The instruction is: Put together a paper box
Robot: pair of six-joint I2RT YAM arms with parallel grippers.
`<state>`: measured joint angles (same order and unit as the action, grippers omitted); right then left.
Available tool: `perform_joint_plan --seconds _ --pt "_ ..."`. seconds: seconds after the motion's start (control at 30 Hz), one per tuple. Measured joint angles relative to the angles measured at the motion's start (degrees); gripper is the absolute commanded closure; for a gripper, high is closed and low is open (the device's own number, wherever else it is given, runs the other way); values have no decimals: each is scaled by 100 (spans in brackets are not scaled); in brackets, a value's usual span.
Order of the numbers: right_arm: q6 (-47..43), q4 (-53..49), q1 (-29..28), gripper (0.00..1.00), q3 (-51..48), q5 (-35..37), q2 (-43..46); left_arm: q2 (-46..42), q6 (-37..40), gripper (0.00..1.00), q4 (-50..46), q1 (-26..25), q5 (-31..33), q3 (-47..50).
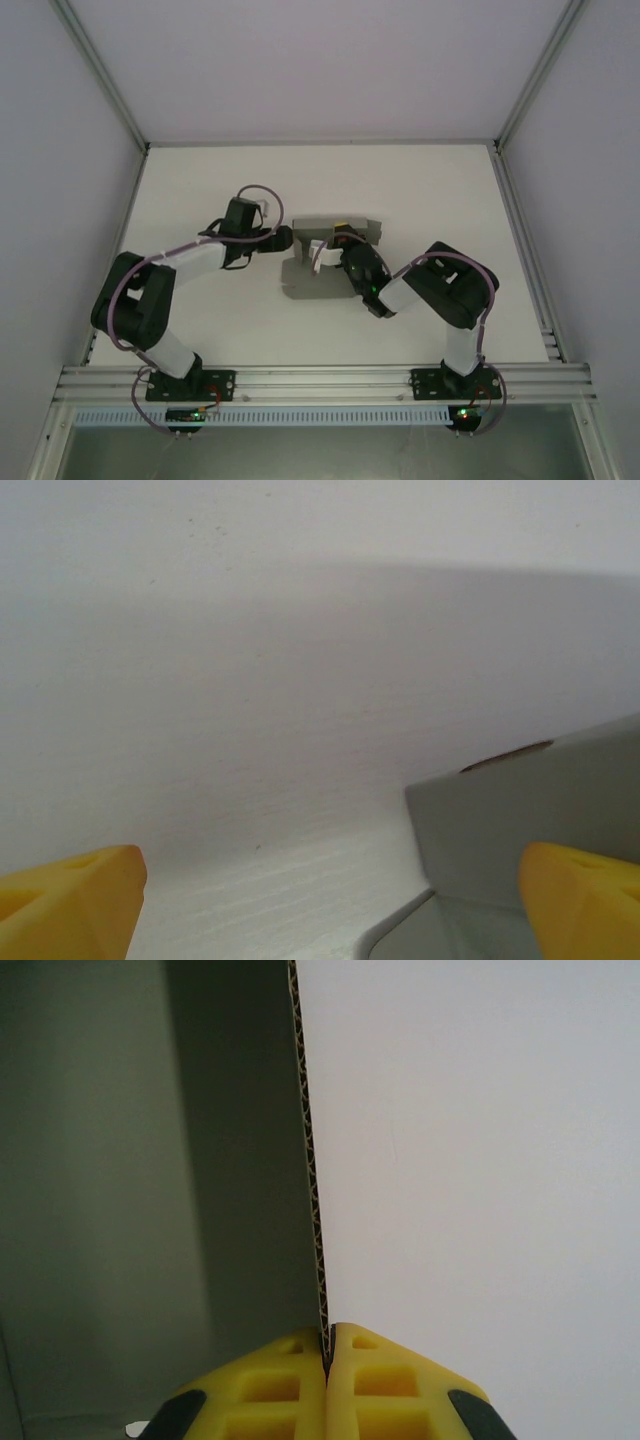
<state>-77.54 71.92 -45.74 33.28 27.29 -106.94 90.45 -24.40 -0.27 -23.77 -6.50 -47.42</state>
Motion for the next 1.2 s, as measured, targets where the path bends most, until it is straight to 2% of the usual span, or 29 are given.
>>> perform_joint_plan --seconds 0.13,0.3,0.47,0.7,0.8,0.9,1.07,1.2 --pt "0 -20 0 100 0 2 17 -363 81 1 -223 33 323 254" --pt "0 -22 -7 100 0 37 17 -522 236 8 -293 81 400 417" --pt "0 -98 -15 100 4 42 39 -511 505 16 -153 57 116 540" --pt "13 -280 -22 100 81 66 66 -151 968 21 361 -334 -275 389" --pt "22 -337 -33 100 96 85 79 140 1054 26 564 -393 -319 262" --pt "26 -391 -46 100 107 87 90 269 1084 41 831 -407 -306 256" --pt "109 -573 -70 100 129 87 153 369 1121 43 1484 -459 -267 321" --pt "216 -896 -74 100 199 76 269 407 1163 49 2044 -503 -181 468"
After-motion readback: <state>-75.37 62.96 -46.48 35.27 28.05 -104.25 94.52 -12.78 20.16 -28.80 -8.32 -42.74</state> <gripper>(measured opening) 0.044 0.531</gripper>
